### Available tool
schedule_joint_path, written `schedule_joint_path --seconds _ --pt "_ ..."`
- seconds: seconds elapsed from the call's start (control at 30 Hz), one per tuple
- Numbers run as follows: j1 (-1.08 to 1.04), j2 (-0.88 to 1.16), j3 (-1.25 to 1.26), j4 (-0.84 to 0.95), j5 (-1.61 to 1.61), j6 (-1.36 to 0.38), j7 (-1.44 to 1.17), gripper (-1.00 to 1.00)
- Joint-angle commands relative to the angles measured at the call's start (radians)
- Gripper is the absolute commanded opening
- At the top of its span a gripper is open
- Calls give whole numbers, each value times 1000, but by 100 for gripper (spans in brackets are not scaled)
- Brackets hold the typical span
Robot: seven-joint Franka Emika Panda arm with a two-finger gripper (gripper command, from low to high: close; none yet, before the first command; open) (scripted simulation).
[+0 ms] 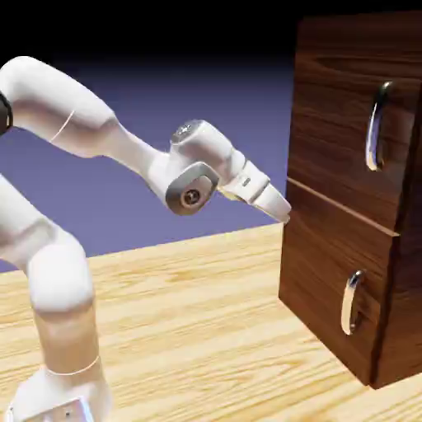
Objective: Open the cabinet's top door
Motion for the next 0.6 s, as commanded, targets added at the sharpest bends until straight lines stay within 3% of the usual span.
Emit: schedule_joint_path --seconds 0.0,0.57 --pt "15 -4 -16 11 -44 1 33 0" --pt "261 -71 -296 206 -783 22 601 0"
